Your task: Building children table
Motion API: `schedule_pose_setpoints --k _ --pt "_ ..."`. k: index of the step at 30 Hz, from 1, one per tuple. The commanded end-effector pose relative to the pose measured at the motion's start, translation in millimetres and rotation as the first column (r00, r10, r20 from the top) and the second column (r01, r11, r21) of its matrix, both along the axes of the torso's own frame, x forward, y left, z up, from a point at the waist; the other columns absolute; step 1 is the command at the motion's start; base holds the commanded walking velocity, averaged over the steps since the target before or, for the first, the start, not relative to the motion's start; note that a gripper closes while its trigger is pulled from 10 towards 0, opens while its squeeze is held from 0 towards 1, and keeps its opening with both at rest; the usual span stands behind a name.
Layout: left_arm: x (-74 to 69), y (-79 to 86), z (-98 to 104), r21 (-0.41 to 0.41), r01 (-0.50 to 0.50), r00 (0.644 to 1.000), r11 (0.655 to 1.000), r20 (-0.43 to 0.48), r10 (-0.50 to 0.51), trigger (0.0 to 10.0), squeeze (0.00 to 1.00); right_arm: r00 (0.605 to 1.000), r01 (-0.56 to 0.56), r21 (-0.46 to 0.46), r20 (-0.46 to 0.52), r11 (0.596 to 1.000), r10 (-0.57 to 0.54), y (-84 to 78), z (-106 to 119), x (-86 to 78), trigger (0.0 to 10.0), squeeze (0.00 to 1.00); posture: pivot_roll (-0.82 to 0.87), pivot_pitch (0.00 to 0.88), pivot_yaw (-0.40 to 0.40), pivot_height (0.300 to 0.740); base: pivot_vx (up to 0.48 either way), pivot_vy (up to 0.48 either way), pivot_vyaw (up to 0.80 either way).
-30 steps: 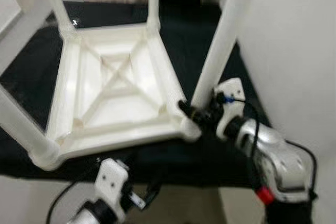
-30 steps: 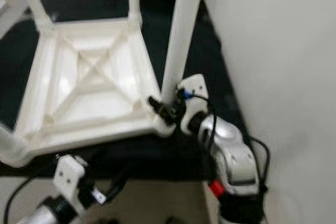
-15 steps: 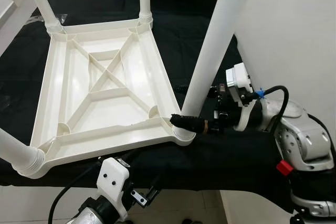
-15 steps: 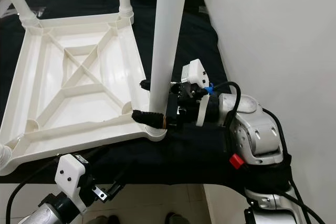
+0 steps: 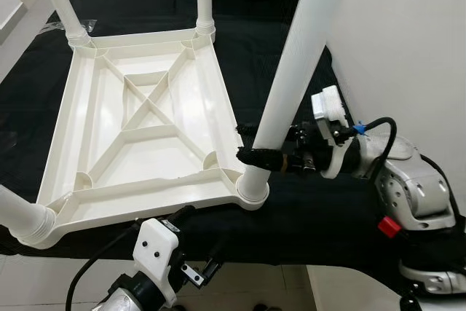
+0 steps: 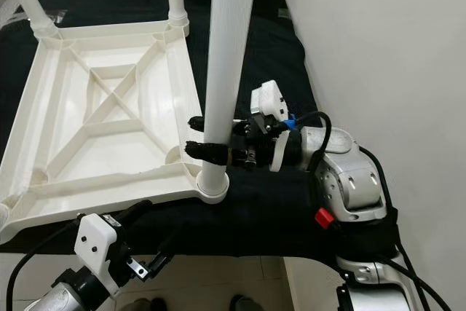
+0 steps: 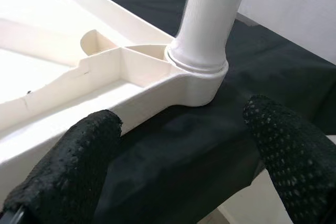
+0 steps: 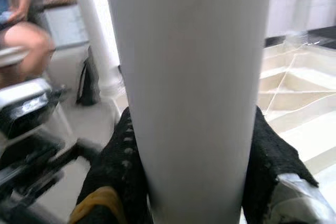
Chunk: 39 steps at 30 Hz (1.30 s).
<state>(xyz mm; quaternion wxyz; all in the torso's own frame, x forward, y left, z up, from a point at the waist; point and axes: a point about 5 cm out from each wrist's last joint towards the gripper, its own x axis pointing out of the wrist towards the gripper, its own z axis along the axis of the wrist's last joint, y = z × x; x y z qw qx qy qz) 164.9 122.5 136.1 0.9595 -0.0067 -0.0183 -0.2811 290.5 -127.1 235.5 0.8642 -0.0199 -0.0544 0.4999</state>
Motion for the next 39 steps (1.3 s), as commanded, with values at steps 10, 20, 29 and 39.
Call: schedule_pose_setpoints --k 10,20,29,39 --pt "3.6 -1.0 -7.3 0.004 0.021 0.999 1.000 -0.025 -0.021 10.0 0.00 0.689 0.631 -0.306 -0.202 0.713 -0.696 -10.8 -85.8 -22.4 0.0 0.00 0.04 0.176 -0.046 0.740 0.000 0.000 0.00" --pt "1.9 -3.5 -9.3 -0.002 0.021 0.999 1.000 -0.025 -0.021 10.0 0.00 0.907 0.359 -0.119 -0.192 0.926 -0.376 11.2 -48.8 -17.7 10.0 1.00 0.03 0.153 -0.051 0.740 0.000 0.000 0.00" --pt "-0.1 -5.8 -8.1 -0.008 0.028 0.999 1.000 -0.027 -0.029 10.0 0.00 0.958 -0.283 -0.058 -0.069 0.957 0.279 8.8 -6.1 -31.0 10.0 0.00 0.06 0.159 -0.041 0.740 0.000 0.000 0.00" --pt "-3.1 -5.3 -7.4 -0.002 0.027 0.999 1.000 -0.027 -0.027 10.0 0.00 0.883 -0.467 -0.140 -0.024 0.873 0.468 2.3 15.8 -12.0 10.0 0.00 0.08 0.165 -0.041 0.740 0.000 0.000 0.00"
